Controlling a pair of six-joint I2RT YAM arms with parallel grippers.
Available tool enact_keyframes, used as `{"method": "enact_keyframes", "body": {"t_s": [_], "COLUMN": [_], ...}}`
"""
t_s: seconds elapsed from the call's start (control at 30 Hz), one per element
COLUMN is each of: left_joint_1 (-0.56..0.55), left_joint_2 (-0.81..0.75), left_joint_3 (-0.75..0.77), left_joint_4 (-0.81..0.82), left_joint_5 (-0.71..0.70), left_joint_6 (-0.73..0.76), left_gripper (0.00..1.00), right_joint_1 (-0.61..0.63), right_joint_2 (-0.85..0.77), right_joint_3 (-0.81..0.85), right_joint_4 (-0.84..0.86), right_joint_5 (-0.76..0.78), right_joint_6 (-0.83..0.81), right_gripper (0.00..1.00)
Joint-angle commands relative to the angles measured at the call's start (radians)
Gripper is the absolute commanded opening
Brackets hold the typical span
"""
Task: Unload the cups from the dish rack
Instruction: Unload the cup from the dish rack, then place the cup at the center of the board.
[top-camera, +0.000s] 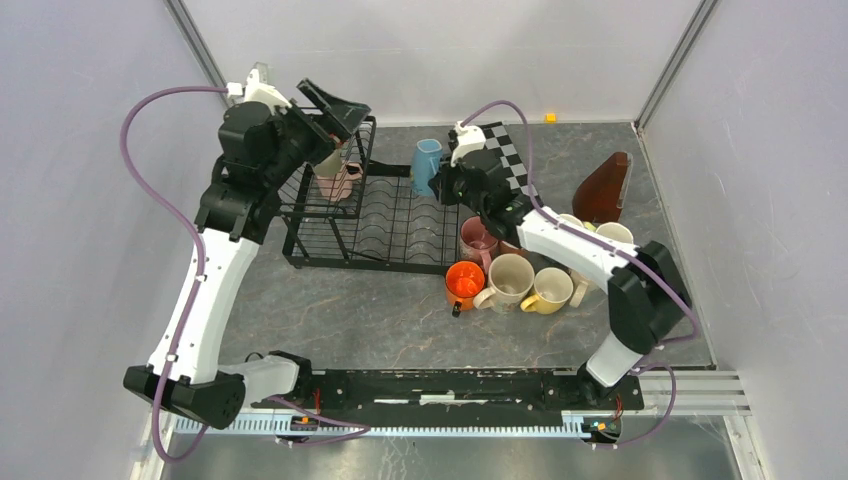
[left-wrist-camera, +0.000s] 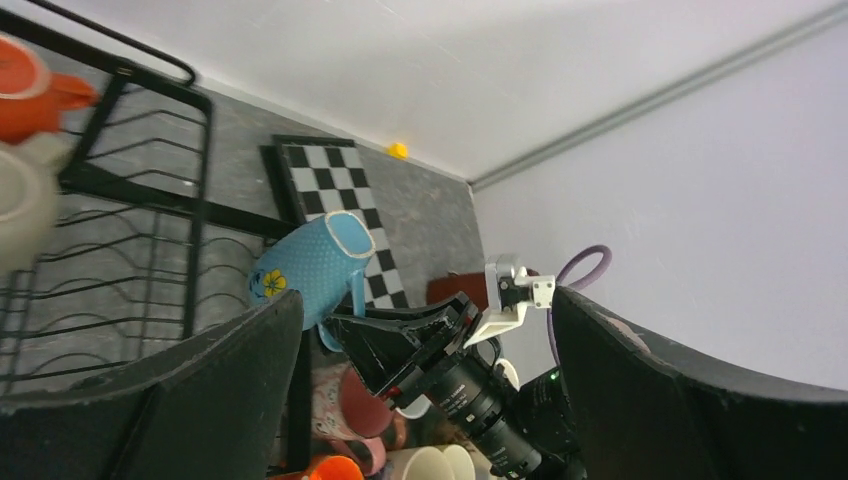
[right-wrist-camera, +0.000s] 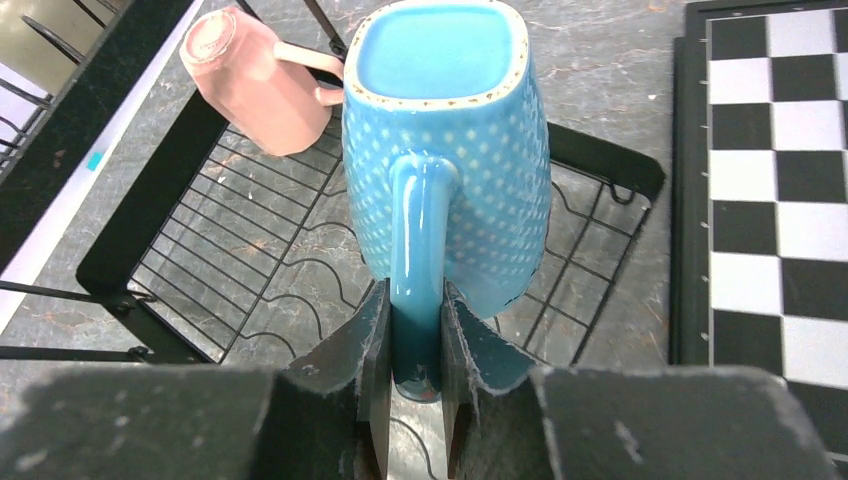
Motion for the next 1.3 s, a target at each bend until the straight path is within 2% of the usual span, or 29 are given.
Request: {"method": "enact_keyframes", "body": {"t_s": [0.0, 0.17, 0.4, 0.6, 0.83, 1.1, 1.27], "left_joint_1": [-0.072, -0.144, -0.234, -0.290, -0.324, -0.369, -0.386], "left_joint_2": [0.018, 0.029, 0.049, 0.090, 0.131, 0.180, 0.199], "left_joint_3": [-0.032, -0.121, -0.229, -0.288, -0.351, -0.333, -0.325], "left_joint_4": [0.121, 0.244, 0.405, 0.525, 0.683, 0.716, 0.703], "left_joint_5": [0.050, 0.069, 0.071, 0.113, 0.156, 0.134, 0.098], "left_joint_6": [-0.019, -0.090, -0.195, -0.309, -0.462, -0.506, -0.532], "left_gripper": [1.00, 1.00, 1.00, 1.00, 1.00, 1.00, 1.00], "right_joint_1": [-0.006, -0.016, -0.038, -0.069, -0.134, -0.226, -0.245], "right_joint_2": [-0.162, -0.296, -0.520, -0.631, -0.686, -0.702, -0.740], "right_joint_3": [-0.027, -0.113, -0.285, -0.307, -0.347, -0.373, -0.381], "right_joint_4": [0.015, -0.037, -0.007, 0.020, 0.127, 0.254, 0.283], "right_joint_5": [0.087, 0.133, 0.174, 0.161, 0.058, -0.145, -0.170], "right_joint_6": [0.039, 0.083, 0.179, 0.228, 0.302, 0.435, 0.474], "right_gripper": [0.00, 0.00, 0.00, 0.00, 0.00, 0.00, 0.00]}}
